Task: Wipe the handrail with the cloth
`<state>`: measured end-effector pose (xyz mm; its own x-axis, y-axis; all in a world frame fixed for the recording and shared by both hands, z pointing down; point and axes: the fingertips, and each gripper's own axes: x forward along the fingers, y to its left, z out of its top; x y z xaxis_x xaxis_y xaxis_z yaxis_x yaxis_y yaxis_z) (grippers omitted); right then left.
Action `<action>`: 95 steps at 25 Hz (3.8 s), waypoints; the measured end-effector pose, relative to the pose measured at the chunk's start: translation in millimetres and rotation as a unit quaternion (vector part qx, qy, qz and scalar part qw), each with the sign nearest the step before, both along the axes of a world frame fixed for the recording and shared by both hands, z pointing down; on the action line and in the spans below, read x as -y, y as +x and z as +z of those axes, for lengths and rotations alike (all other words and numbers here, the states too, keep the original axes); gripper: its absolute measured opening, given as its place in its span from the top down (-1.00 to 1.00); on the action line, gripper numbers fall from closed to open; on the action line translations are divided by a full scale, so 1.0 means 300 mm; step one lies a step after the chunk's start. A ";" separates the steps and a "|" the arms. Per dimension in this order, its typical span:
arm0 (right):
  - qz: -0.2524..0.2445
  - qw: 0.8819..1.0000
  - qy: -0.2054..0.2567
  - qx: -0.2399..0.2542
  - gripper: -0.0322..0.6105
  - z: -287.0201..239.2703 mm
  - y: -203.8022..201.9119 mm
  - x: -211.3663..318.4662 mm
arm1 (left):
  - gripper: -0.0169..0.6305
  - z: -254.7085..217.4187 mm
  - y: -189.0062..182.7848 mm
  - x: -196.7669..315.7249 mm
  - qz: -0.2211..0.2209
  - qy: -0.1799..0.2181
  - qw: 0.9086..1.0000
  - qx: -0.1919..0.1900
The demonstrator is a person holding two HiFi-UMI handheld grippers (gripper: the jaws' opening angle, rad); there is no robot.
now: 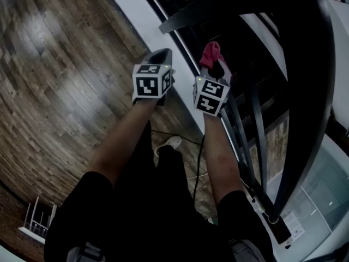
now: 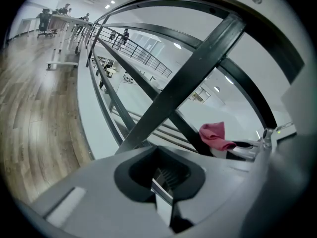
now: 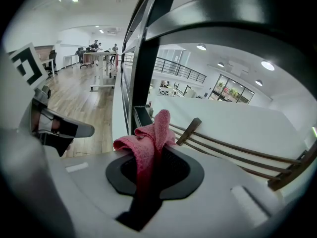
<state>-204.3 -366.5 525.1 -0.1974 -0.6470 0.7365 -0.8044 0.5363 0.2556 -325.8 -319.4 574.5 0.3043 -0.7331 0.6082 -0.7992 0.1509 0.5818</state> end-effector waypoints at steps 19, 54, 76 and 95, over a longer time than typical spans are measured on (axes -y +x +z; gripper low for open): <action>-0.006 1.000 0.005 0.015 0.74 0.016 -0.167 0.105 | 0.95 0.017 -0.136 -0.038 -0.017 -0.012 1.000 0.015; -0.083 0.949 0.123 0.278 0.74 -0.538 0.256 -0.660 | 0.95 -0.538 0.210 -0.486 0.031 0.188 0.976 0.109; 0.266 0.912 0.218 0.225 0.74 -0.434 1.046 -1.104 | 0.95 -0.562 1.131 -0.585 0.484 0.280 0.829 0.017; 0.424 0.867 0.228 0.129 0.74 0.042 2.079 -1.608 | 0.95 -0.231 2.269 -1.151 0.635 0.309 0.703 -0.085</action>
